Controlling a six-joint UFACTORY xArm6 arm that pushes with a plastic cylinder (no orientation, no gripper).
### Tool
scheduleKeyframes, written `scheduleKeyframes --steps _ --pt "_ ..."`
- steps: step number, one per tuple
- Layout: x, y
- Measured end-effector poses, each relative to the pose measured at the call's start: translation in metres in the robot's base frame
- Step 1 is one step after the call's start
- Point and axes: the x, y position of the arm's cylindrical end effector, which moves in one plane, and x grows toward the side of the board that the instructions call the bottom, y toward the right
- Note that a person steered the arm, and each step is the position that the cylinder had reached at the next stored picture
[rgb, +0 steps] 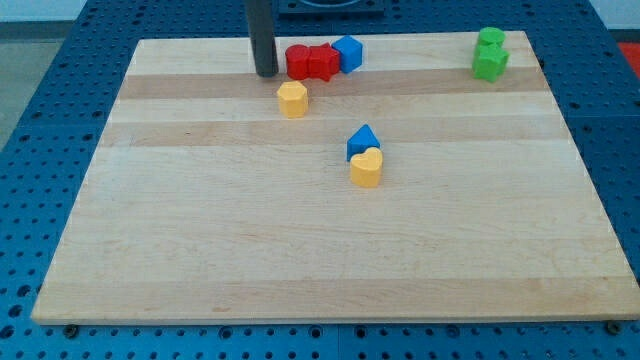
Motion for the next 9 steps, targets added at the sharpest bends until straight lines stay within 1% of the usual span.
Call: scheduleKeyframes --steps 1,2,3,4,5,9 --pt "0.044 -0.004" --pt "0.077 -0.002" --pt "0.083 0.021" --pt "0.083 0.05" --pt "0.077 0.058" --pt "0.047 0.063"
